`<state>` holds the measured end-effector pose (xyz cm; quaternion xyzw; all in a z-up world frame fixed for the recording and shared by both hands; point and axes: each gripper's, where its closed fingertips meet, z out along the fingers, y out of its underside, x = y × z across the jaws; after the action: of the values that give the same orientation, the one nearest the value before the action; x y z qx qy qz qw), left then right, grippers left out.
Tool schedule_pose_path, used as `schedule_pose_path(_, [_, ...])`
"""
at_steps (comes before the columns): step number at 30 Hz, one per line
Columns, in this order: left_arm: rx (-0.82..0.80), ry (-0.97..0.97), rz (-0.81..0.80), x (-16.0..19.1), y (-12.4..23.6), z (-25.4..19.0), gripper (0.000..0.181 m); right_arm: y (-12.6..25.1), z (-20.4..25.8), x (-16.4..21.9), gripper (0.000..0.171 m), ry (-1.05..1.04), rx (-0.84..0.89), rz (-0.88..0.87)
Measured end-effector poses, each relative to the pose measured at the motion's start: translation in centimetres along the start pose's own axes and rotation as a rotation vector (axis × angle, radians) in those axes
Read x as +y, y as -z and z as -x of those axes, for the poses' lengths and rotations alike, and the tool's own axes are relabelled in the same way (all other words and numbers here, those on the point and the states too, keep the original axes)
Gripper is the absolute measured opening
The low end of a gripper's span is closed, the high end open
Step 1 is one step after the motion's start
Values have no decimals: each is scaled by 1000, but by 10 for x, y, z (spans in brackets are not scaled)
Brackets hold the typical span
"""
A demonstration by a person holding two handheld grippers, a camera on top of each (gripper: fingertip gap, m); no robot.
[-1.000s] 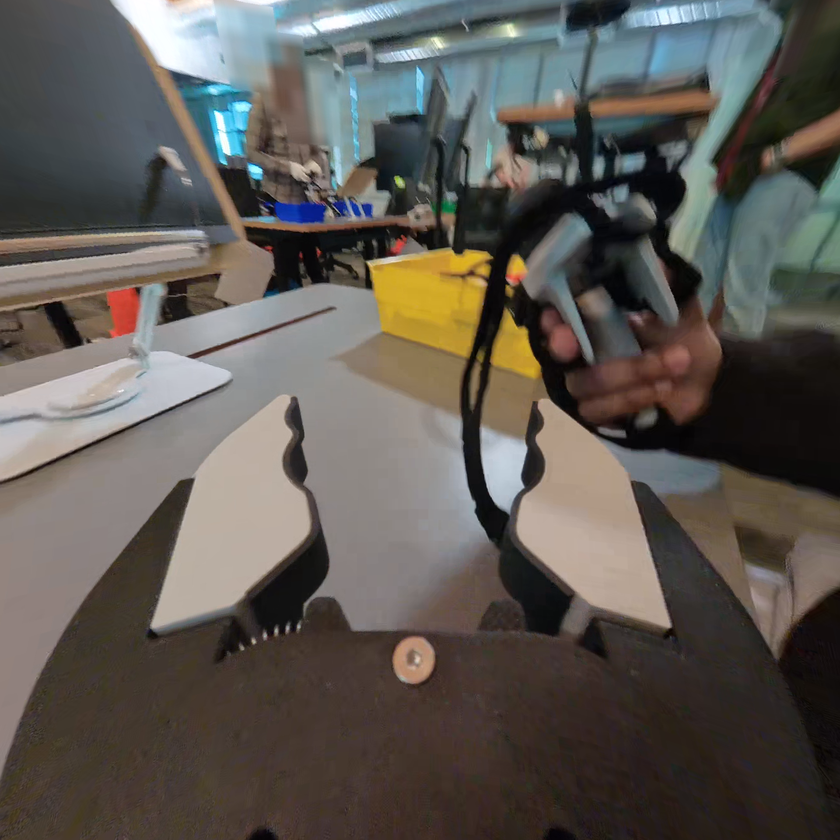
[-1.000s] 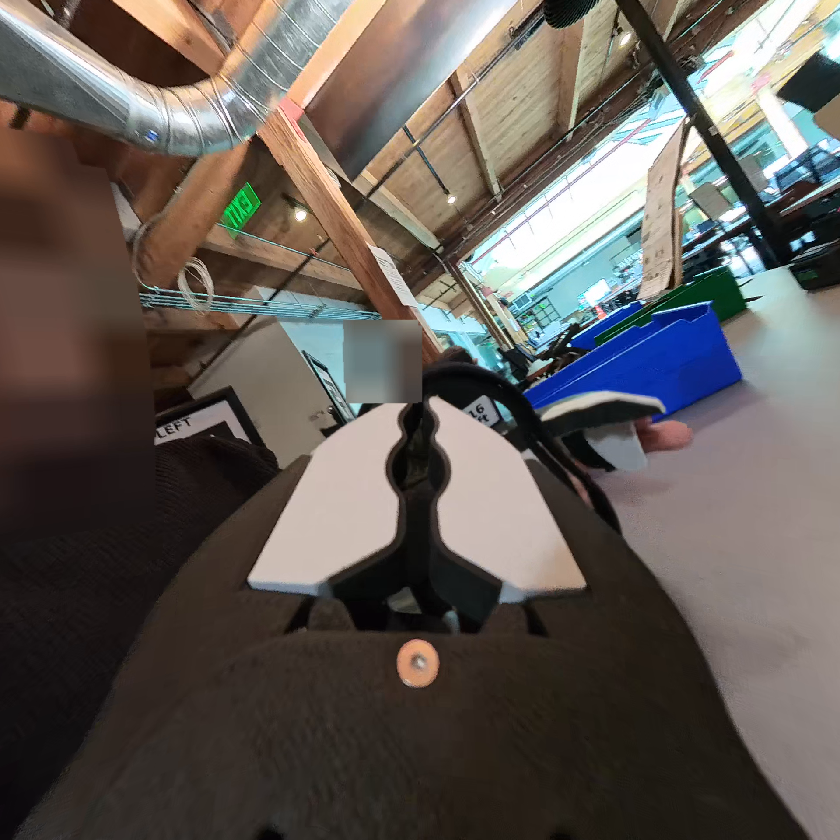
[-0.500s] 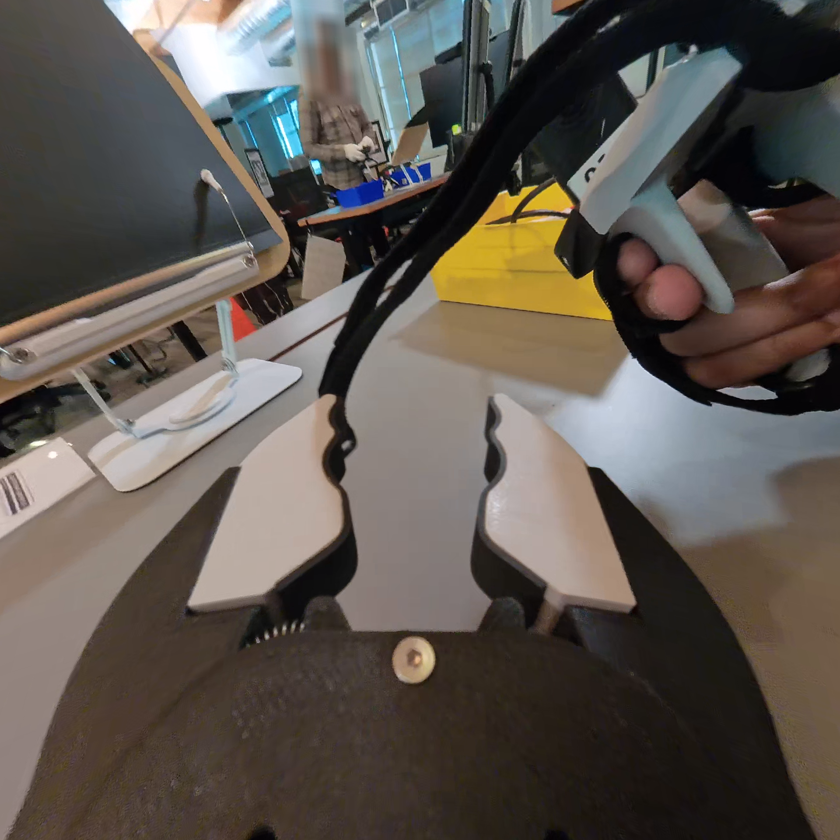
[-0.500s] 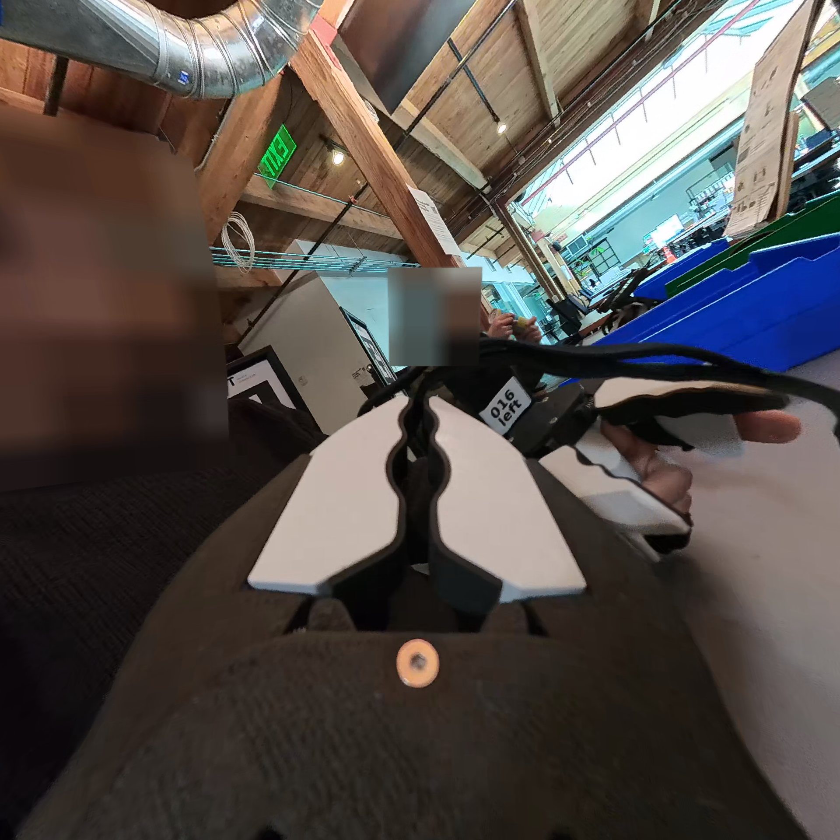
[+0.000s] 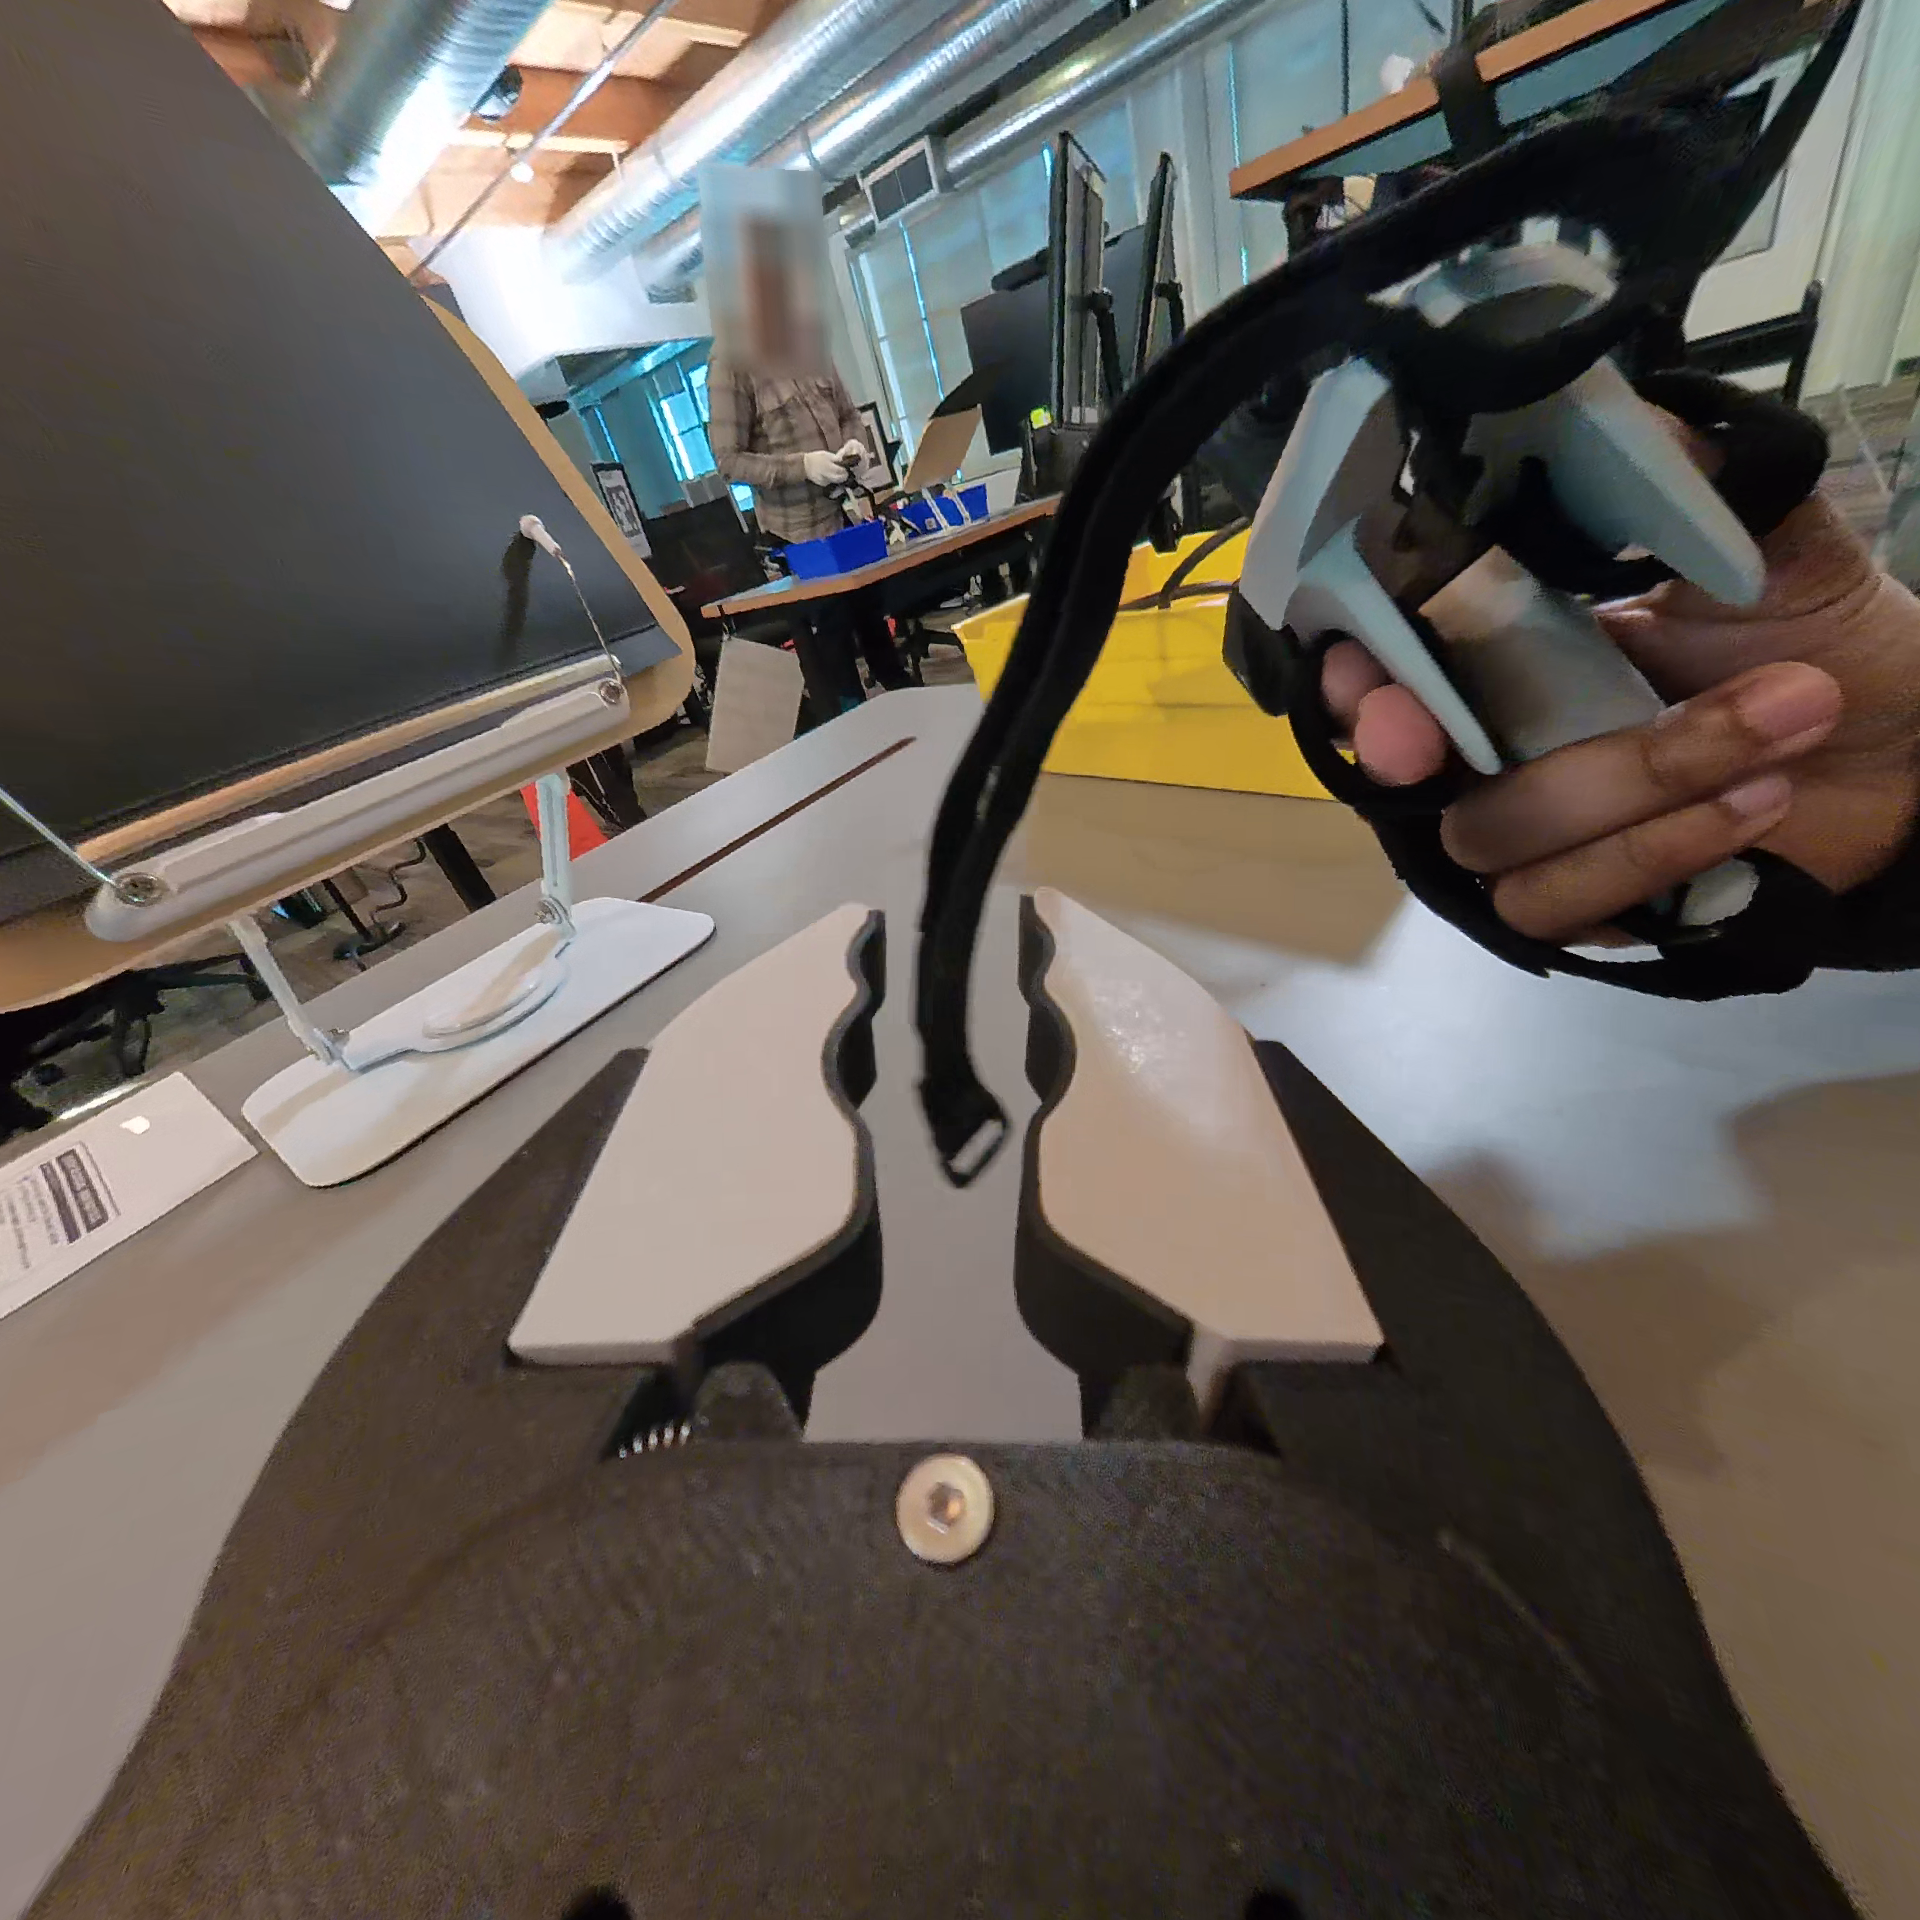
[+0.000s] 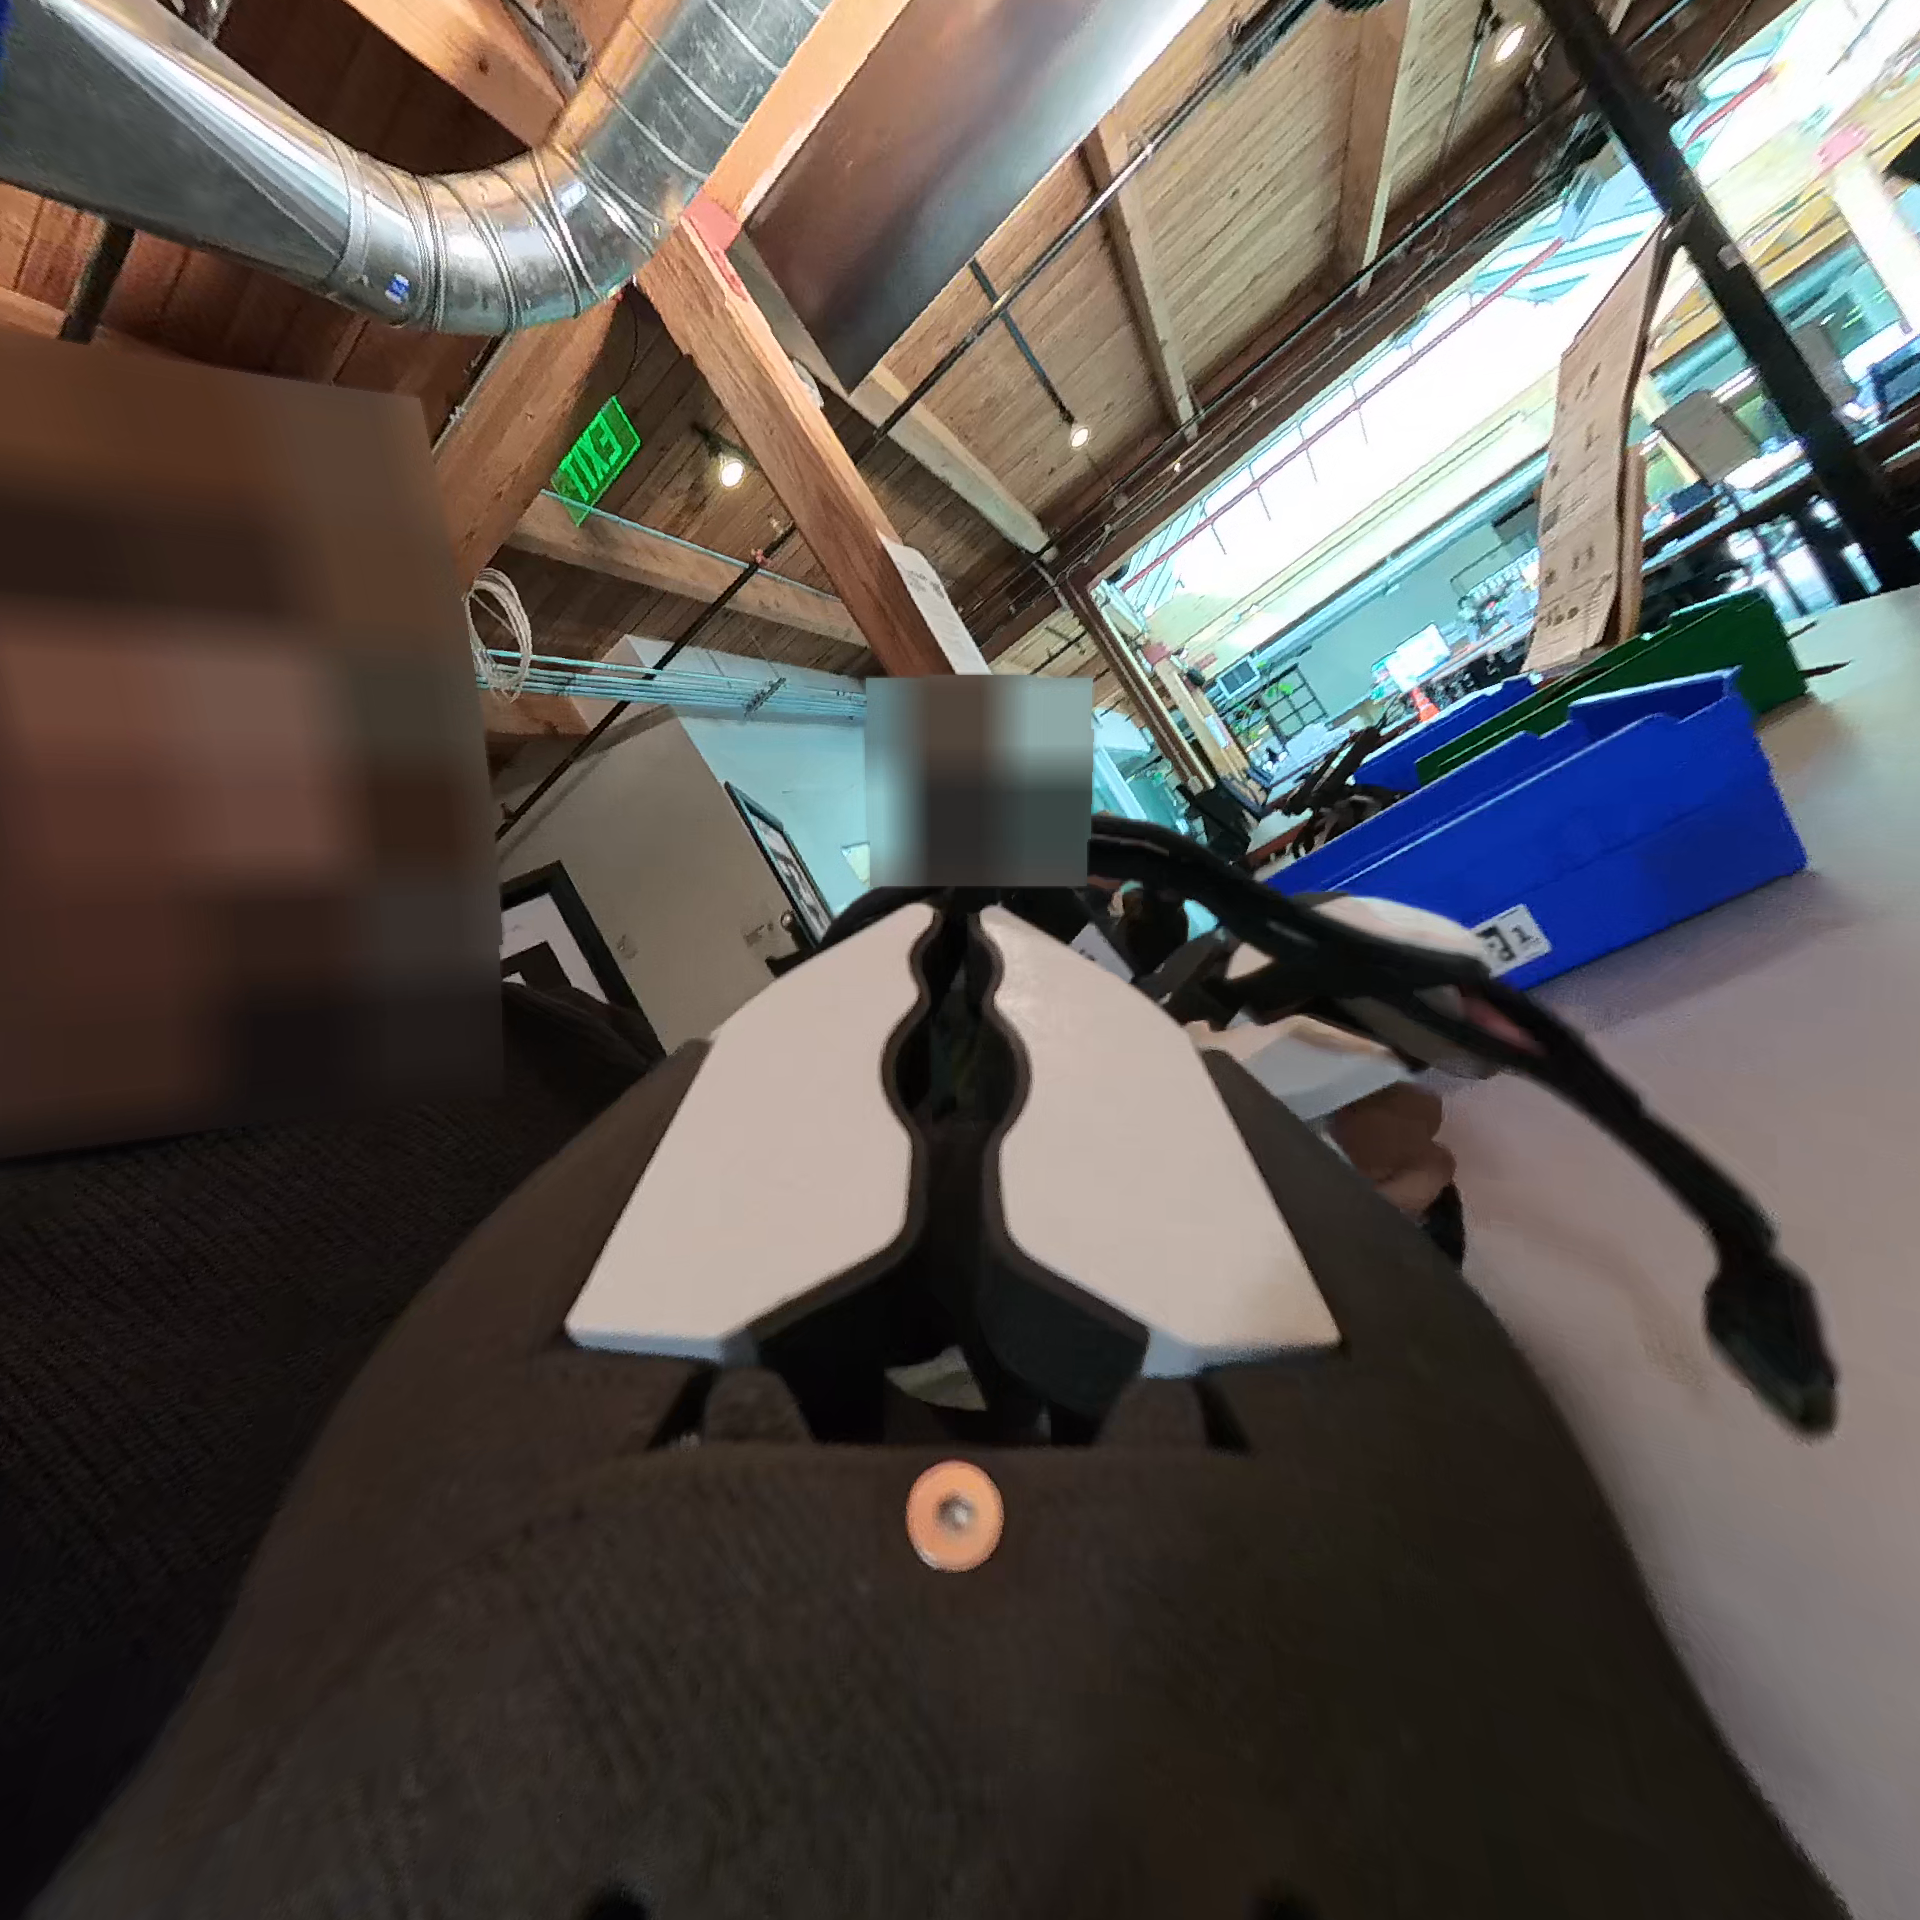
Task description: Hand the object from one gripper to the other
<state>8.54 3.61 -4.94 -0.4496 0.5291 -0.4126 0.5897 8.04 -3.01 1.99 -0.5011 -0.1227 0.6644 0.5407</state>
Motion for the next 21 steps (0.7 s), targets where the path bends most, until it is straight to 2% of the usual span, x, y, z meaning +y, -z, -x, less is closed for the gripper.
schedule_pose_path(6, [-84, -12, -65, -11, 5, 14, 30, 8, -7, -7, 4, -21, 17, -39])
schedule_pose_path(8, [-92, 6, -67, -10, 5, 17, 44, 6, -9, -3, 3, -31, 19, -18])
schedule_pose_path(11, [-75, 47, 2, 2, -2, 15, 74, -1, -8, 10, 4, -38, 15, 51])
schedule_pose_path(13, [-73, 21, 46, 10, -5, 13, 83, -6, -5, 17, 4, -48, -3, 93])
schedule_pose_path(18, [-62, -106, 144, 26, -11, 2, 84, -13, 6, 27, 4, -76, -67, 140])
schedule_pose_path(20, [-33, -126, 161, 30, -12, -4, 72, -14, 8, 28, 4, -76, -75, 146])
schedule_pose_path(21, [-15, -133, 162, 30, -12, -7, 57, -14, 9, 28, 4, -76, -77, 145])
